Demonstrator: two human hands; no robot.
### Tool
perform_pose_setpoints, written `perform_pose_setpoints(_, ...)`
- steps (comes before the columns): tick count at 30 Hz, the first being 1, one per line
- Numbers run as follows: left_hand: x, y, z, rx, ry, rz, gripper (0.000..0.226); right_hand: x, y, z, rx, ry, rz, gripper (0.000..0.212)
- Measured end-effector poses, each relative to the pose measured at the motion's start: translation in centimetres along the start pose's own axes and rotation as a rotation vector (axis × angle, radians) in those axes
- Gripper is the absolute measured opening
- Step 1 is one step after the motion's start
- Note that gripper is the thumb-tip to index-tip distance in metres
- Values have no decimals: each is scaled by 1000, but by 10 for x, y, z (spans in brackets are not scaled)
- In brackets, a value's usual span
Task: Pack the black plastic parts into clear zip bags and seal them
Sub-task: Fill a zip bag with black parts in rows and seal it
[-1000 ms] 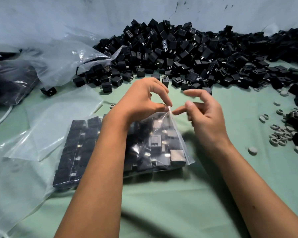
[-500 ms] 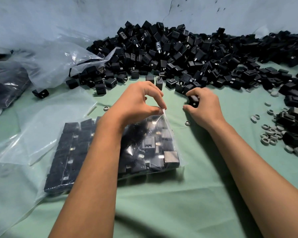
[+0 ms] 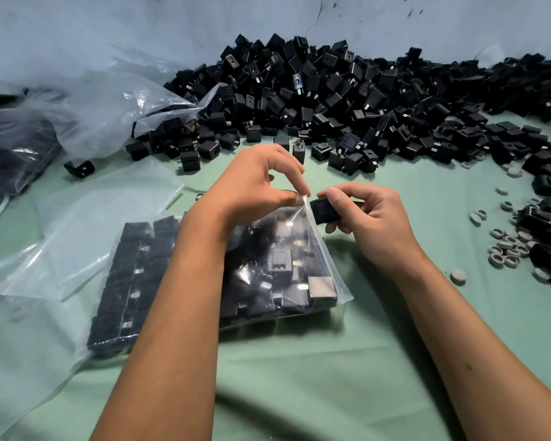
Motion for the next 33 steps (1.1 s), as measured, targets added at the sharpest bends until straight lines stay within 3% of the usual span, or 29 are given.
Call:
perform_pose_setpoints(6,0,0,2,-6,-6,-9,14,-5,6,-16,-31,27,-65,19)
perform_pose_setpoints(11,2,0,3,-9,-10,-10,14,13,6,-8,-123,356,139,21)
perform_pose_setpoints(15,2,1,3,-15,-3,-3,15,9,4,-6,-90,271,71,17)
perform_pose_setpoints(20,0,1,4,-13,6,-5,17,5,11,-28,144,-31,-50,24)
perform_pose_setpoints(25,-1,1,4,-12,10,6,17,6,6,-18,108,74,-18,26)
perform_pose_setpoints(30,-1,2,5,-14,20,0,20,11,16,-39,284,77,27,40)
perform_pose_setpoints(33,0,1,5,-16,27,4,16,10,11,-28,181,7,8,36)
Point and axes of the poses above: each hand's wrist, its own y-axis away from the middle knuckle, its own z-axis out of the back of the hand, x = y × z, the point moved 8 cm from there along -y, towards the middle knuckle, and after that the axes turned 9 degrees about -x, right-handed, at the moved point
